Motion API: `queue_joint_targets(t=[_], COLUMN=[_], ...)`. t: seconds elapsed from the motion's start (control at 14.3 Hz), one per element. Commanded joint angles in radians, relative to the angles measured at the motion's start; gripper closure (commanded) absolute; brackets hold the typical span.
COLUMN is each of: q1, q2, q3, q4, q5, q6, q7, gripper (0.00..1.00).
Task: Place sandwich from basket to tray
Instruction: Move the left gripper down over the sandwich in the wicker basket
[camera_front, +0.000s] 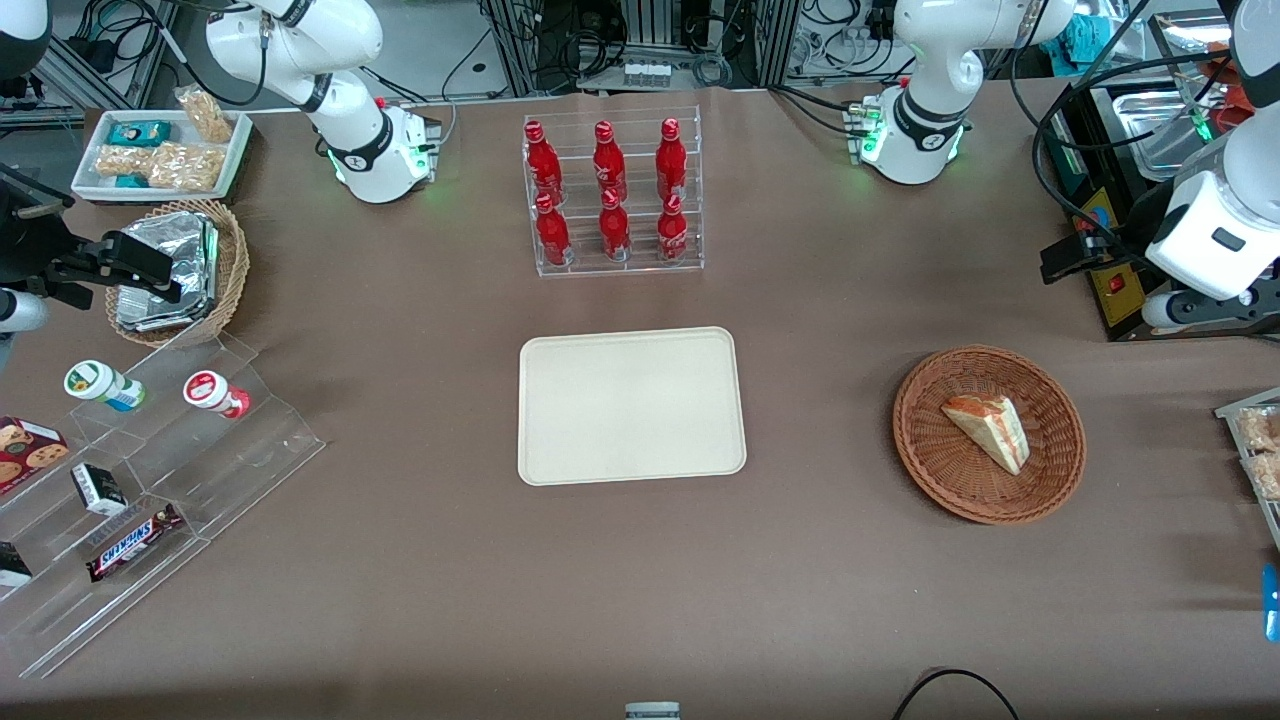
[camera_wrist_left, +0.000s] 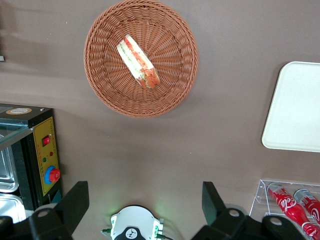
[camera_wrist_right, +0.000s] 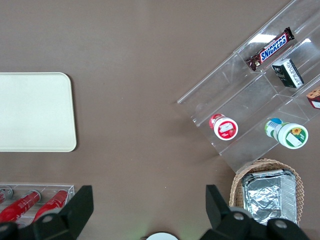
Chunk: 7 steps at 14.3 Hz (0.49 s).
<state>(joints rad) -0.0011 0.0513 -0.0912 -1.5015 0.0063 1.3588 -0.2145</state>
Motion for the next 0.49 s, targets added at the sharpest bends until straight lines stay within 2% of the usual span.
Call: queue_joint_targets(t=[0.0,0.21,0.42], q1=[0.003,0.003,0.027], q2=[-0.005,0.015,0.071], q3=[-0.001,-0.001,0.010], q4=[0.009,-0.008,-0.115], q5=[0.007,0.007,0.011], q6=[-0.010,-0.024,0.002], q7=[0.006,0.001,-0.002], gripper=[0.00,0.00,0.00])
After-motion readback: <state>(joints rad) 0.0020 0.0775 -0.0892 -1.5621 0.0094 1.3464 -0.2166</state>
